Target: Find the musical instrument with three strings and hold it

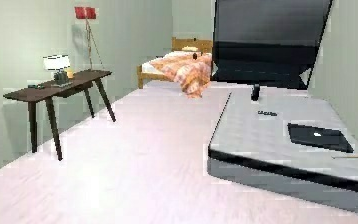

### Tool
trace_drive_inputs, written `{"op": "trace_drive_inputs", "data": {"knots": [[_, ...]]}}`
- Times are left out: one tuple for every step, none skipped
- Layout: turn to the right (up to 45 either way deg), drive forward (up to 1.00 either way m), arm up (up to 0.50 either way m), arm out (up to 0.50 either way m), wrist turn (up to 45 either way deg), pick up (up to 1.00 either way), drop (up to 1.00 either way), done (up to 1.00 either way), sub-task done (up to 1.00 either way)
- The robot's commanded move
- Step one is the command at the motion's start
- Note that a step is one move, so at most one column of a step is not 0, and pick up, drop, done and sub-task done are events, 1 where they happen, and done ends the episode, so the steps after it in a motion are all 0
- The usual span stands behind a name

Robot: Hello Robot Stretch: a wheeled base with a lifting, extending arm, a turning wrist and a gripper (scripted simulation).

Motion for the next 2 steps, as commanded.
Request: {"op": "trace_drive_inputs", "data": {"knots": [[0.0,1.0,0.0,0.0,0.0,0.0,0.0,0.0,0.0],[0.0,0.65,0.0,0.0,0.0,0.0,0.0,0.0,0.0]]}}
